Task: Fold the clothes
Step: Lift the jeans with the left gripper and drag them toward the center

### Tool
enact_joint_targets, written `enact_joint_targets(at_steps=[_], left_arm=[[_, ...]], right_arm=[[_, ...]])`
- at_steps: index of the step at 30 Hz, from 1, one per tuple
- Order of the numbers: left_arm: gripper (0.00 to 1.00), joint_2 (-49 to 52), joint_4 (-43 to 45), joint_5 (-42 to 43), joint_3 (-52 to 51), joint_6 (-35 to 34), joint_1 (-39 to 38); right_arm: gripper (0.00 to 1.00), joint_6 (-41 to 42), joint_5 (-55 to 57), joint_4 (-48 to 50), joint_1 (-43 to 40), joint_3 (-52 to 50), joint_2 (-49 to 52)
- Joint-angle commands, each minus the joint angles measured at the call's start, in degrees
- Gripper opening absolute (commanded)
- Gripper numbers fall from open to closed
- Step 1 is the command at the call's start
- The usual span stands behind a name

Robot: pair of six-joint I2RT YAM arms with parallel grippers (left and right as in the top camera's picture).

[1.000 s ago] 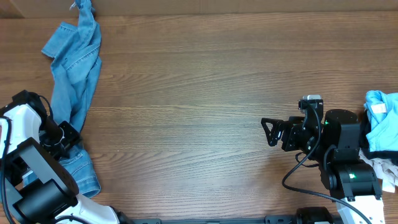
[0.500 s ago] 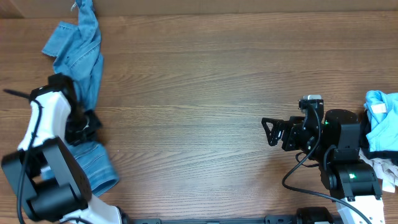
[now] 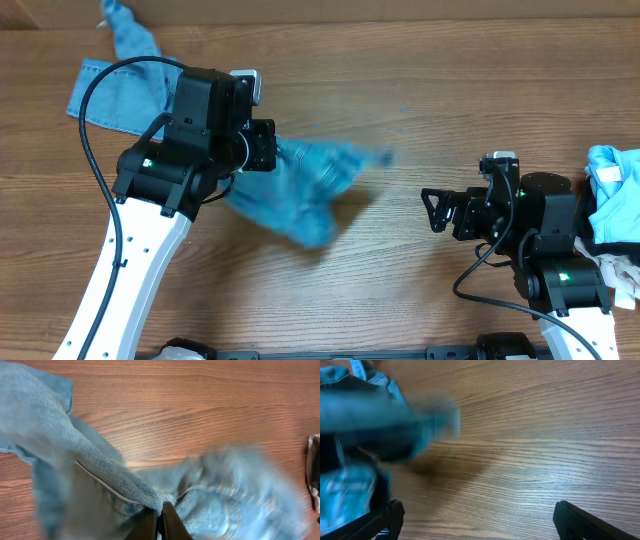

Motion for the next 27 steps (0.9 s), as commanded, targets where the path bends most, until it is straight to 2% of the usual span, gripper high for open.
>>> enact_joint_targets(at_steps=[1, 5, 9, 12, 16, 18, 21, 23, 24, 25, 27], left_arm=[[0.04, -0.3, 1.4, 0.6, 0.8, -0.4, -0.1], [0.05, -0.3, 3.2, 3.8, 0.8, -0.2, -1.0], [0.05, -0.4, 4.6, 5.5, 0.8, -0.2, -2.9], [0.05, -0.4, 5.2, 7.8, 0.8, -0.1, -4.3], [0.05, -0.4, 5.6, 7.7, 0.8, -0.1, -5.8], [0.05, -0.4, 5.6, 7.7, 0.8, -0.1, -5.8], [0.05, -0.4, 5.9, 7.5, 0.8, -0.2, -5.8], [0.05, -0.2, 9.0, 7.5, 0.8, -0.4, -6.2], [0.05, 0.2, 11.9, 7.5, 0.8, -0.4, -7.0], [0.04, 1.9, 16.2, 5.9, 0.8, -0.4, -9.1], [0.04, 5.3, 19.8, 3.0, 0.8, -0.4, -11.6]], right_arm=[[1.0, -0.2, -8.9, 1.5, 0.2, 1.6, -0.1], [1.0, 0.0, -15.2, 5.7, 0.2, 1.6, 1.8], [0.99, 0.0, -23.6, 8.2, 0.5, 1.6, 9.2], [1.0, 0.4, -25.6, 12.0, 2.6, 1.6, 16.4], [1.0, 9.7, -31.1, 21.0, 5.2, 1.6, 21.8], [1.0, 12.3, -31.4, 21.5, 5.7, 1.6, 22.4], [1.0, 12.1, -20.0, 19.5, 5.6, 1.6, 22.4], [0.91, 12.2, -12.7, 18.8, 5.5, 1.6, 22.4], [0.98, 12.4, -9.6, 18.4, 5.5, 1.6, 22.3], [1.0, 12.5, -4.2, 17.0, 5.5, 1.6, 22.1], [1.0, 12.0, -4.3, 15.4, 5.5, 1.6, 21.0]])
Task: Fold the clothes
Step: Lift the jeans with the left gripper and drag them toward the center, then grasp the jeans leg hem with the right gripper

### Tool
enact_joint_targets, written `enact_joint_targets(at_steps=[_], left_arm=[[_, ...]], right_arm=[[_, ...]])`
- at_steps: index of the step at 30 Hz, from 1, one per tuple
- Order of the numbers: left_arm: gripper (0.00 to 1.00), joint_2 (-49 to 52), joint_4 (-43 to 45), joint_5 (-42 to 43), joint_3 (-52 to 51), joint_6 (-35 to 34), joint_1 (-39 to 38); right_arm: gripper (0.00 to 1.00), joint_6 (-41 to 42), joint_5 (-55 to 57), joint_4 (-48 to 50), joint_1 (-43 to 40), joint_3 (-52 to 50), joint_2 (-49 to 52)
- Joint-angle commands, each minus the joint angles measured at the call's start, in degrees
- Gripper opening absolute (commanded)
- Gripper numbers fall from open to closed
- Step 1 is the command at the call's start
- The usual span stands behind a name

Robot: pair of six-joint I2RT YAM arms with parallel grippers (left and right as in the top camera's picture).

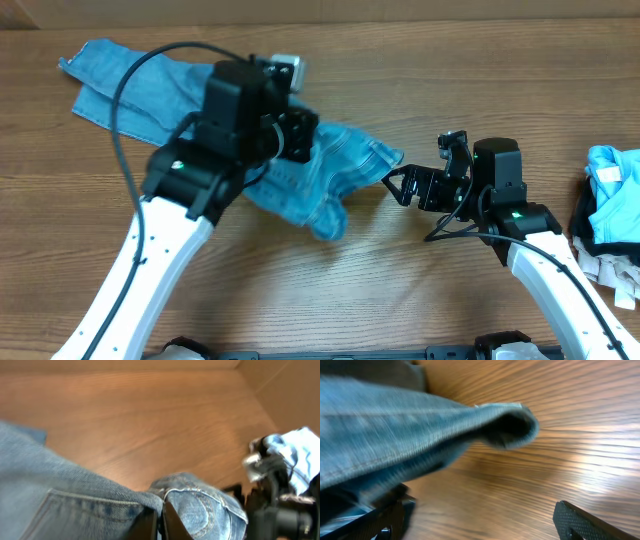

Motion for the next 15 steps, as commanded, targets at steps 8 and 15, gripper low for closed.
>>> enact_joint_targets(at_steps=[8, 15], left_arm=[[1.0, 9.3, -4.0, -10.7, 1.2, 1.2, -1.4], [1.0, 8.3, -26.3, -13.4, 1.1, -4.2, -0.1]], right_arm=[[1.0, -9.5, 5.8, -15.5, 0.3, 1.2, -4.7], [0.98, -5.5, 23.3, -21.0, 19.9, 1.1, -4.5]])
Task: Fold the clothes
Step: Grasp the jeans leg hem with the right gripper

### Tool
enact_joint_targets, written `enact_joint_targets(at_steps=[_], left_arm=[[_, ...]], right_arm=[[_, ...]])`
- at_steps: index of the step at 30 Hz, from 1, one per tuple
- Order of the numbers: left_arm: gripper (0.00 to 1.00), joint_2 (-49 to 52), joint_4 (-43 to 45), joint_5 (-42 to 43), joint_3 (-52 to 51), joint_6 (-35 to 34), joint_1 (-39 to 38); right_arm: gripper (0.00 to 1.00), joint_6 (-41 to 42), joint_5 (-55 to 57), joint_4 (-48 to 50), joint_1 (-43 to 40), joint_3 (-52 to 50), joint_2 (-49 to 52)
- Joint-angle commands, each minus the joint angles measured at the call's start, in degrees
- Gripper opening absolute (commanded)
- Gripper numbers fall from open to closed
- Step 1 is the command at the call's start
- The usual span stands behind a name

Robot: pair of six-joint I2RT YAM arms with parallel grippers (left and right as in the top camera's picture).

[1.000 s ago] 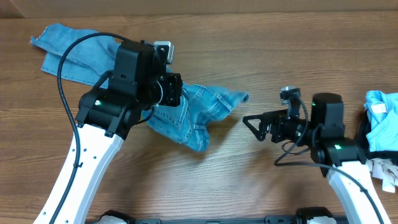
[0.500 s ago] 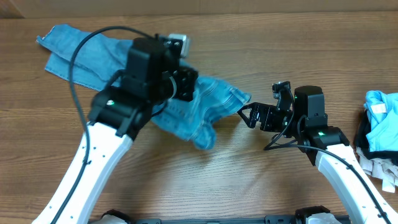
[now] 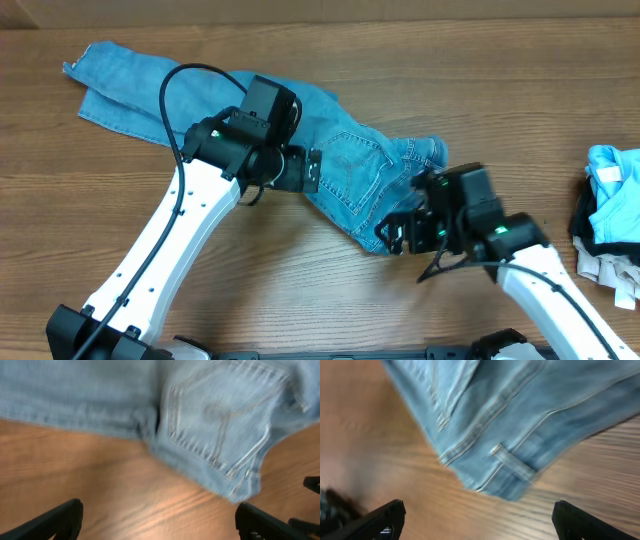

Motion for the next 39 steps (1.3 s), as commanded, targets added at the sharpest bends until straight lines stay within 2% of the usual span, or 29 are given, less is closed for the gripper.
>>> enact_joint_targets(at_steps=[1, 4, 7, 11, 15, 17, 18, 19, 20, 21, 22, 26, 29, 33, 37, 39], left_arm=[[1.0, -1.2, -2.5, -4.5, 0.3, -6.2, 0.5], [1.0, -1.2, -3.0, -4.4, 0.3, -9.5, 3.4], [1.0, -1.2, -3.3, -3.7, 0.3, -9.5, 7.1], [1.0, -1.2, -3.8, -4.2, 0.3, -9.0, 8.0], [1.0, -1.2, -3.6, -4.2, 0.3, -9.0, 8.2], [1.0, -1.2, -3.7, -4.2, 0.3, -9.0, 8.2], [1.0, -1.2, -3.7, -4.1, 0.3, -9.0, 8.2], [1.0, -1.2, -3.7, -4.1, 0.3, -9.0, 8.2], [1.0, -1.2, -3.7, -4.1, 0.3, -9.0, 8.2], [1.0, -1.2, -3.9, -4.1, 0.3, -9.0, 8.2], [1.0, -1.2, -4.1, -4.2, 0.3, -9.0, 8.2], [1.0, -1.2, -4.4, -4.2, 0.3, -8.4, 8.2], [1.0, -1.2, -4.7, -4.4, 0.3, -6.9, 8.2], [1.0, -2.8, -7.2, -6.2, 0.3, -6.9, 9.3], [1.0, -8.7, -7.7, -7.0, 0.3, -6.9, 10.5], [1.0, -12.5, -7.7, -7.0, 0.3, -6.9, 10.8]], right_arm=[[0.99, 6.1, 19.4, 0.4, 12.7, 0.9, 0.3], [0.98, 6.2, 25.2, 3.7, 19.6, 0.9, 4.4], [0.98, 6.2, 32.5, 7.0, 22.1, 0.9, 11.3], [0.98, 6.2, 32.7, 8.6, 22.6, 0.9, 17.9], [0.96, 6.2, 32.9, 12.0, 25.1, 0.9, 18.1], [0.84, 6.2, 34.5, 12.6, 25.6, 0.9, 18.1], [0.74, 6.2, 34.5, 12.7, 25.6, 0.9, 18.1], [0.45, 6.2, 34.5, 12.6, 25.6, 0.9, 18.1], [0.21, 6.2, 34.5, 12.6, 25.6, 0.9, 18.1], [0.13, 6.3, 34.5, 12.6, 25.6, 0.9, 18.1], [0.09, 6.3, 35.5, 12.6, 25.6, 0.9, 18.1], [0.05, 8.2, 39.0, 7.1, 25.6, 5.0, 14.2], [0.05, 7.0, 40.4, -5.7, 25.6, 16.2, 7.3], [0.08, 5.6, 43.2, -25.9, 25.6, 39.4, 1.1], [0.1, 6.0, 44.4, -37.5, 25.6, 48.1, 0.8], [0.09, 6.0, 45.5, -40.2, 25.6, 50.2, 0.4]])
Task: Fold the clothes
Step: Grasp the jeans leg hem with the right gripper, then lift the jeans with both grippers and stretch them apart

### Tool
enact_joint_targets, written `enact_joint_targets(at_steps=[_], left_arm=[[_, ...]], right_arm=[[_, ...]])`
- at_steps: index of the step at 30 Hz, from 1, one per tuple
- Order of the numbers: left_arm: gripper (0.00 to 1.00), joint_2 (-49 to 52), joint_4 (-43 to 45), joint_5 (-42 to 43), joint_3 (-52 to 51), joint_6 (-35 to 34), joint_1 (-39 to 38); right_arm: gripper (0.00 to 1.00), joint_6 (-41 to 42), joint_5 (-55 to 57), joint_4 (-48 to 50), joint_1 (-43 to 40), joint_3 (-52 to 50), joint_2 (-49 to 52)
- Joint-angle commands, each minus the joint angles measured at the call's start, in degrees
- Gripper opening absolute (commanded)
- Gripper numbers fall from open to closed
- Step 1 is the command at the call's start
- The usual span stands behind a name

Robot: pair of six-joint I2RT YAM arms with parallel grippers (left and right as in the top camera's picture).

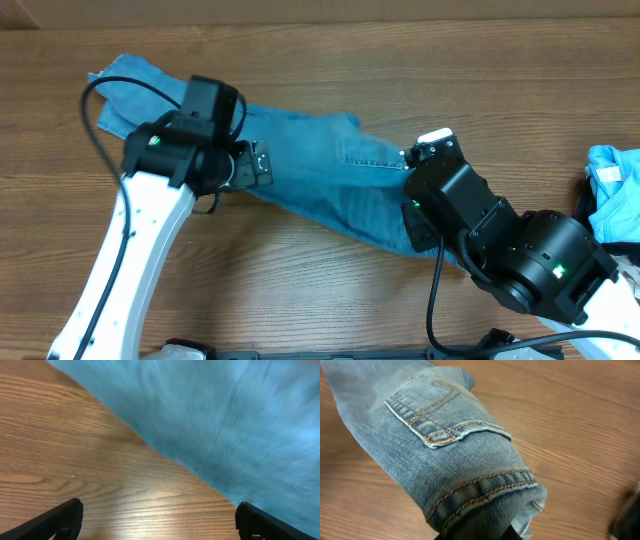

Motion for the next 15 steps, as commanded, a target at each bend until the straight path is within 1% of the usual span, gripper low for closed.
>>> enact_joint_targets(at_steps=[1, 3, 4, 5, 6, 7, 8, 11, 13, 15], left_arm=[[1.0, -6.6, -0.2, -1.2, 0.3, 1.2, 0.6], [1.0, -7.3, -0.4, -1.3, 0.3, 1.1, 0.6], [1.0, -7.2, -0.9, -2.7, 0.2, 0.5, 0.7], [1.0, -7.1, -1.4, -5.9, -0.2, -3.0, 1.2], [1.0, -6.8, -1.0, -6.0, -0.3, -4.0, 2.4], [1.0, -6.3, 1.1, -4.6, -0.3, -3.8, 7.1], [1.0, -5.6, 2.4, -2.7, -0.3, -2.0, 10.6], [1.0, -2.1, 6.0, 2.3, -0.3, 1.3, 18.9], [1.0, 3.5, 9.5, 6.4, -0.3, 2.1, 26.0], [1.0, 8.4, 13.3, 8.4, -0.3, 3.3, 29.8]], right_arm=[[0.09, 0.1, 4.2, -1.3, 0.1, 5.0, -1.3], [0.09, 0.0, 7.6, -1.0, 0.1, 5.3, -2.6], [0.09, 0.0, 8.6, -0.9, 0.1, 5.3, -2.9], [0.09, 0.0, 8.6, -1.0, 0.1, 5.3, -3.1], [0.09, 0.0, 8.5, -1.4, 0.1, 5.3, -3.1], [0.09, 0.1, 8.5, -1.6, 0.1, 5.3, -3.0], [0.09, 0.1, 8.5, -1.6, 0.1, 5.3, -3.0], [0.09, 0.1, 8.5, -1.6, 0.1, 5.3, -3.0], [0.09, 0.1, 8.5, -1.6, 0.1, 5.3, -3.0], [0.09, 0.1, 8.5, -1.6, 0.1, 5.3, -3.0]])
